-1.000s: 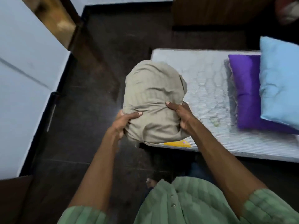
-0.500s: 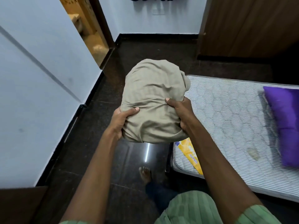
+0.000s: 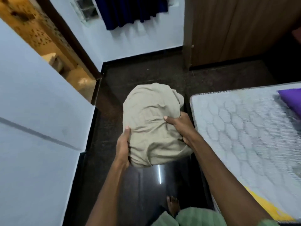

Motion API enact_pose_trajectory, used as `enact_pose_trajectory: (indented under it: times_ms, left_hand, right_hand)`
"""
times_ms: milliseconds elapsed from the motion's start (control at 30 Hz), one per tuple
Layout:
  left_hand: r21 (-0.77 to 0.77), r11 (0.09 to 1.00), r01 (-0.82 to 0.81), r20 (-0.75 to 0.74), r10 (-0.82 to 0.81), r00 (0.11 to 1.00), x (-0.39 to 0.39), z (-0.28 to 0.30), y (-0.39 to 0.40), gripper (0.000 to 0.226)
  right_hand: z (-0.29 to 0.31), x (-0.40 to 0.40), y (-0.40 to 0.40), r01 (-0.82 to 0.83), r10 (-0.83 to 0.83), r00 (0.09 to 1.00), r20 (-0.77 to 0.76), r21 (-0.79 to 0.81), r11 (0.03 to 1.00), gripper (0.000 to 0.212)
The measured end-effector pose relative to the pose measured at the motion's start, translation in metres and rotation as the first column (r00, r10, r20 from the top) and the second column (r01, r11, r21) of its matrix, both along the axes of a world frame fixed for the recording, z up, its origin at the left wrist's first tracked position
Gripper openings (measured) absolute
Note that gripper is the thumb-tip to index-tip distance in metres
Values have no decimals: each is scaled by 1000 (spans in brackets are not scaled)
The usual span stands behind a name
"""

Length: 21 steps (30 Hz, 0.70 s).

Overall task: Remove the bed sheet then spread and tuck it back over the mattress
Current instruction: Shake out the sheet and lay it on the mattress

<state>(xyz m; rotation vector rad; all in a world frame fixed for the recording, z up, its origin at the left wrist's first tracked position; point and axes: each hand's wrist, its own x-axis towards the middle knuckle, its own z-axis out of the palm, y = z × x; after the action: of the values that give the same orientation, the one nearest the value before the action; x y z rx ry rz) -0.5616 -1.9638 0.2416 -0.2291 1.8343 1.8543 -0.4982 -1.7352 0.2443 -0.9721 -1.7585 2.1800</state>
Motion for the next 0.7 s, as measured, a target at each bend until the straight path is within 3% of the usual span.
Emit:
enact_pose_trajectory:
  times_ms: [167, 333, 567, 700]
  left_hand:
    - [50, 994, 92, 12, -93, 996, -104, -7, 44, 39]
    - [62, 980, 188, -50, -185, 981, -220, -3, 109, 24]
    - [50, 890, 452, -196, -435, 879, -403, 22, 217, 47]
    - [52, 839, 541, -207, -521, 828, -482, 27, 288, 48]
  right_hand:
    - [9, -75, 37, 116, -115, 993, -17, 59, 992, 11]
    - [13, -170, 88, 220, -218, 975, -32, 90, 971, 14]
    - [35, -309, 178, 377, -376, 926, -33, 104, 920, 24]
    - [37, -370, 227, 493, -491, 870, -41, 74, 867, 26]
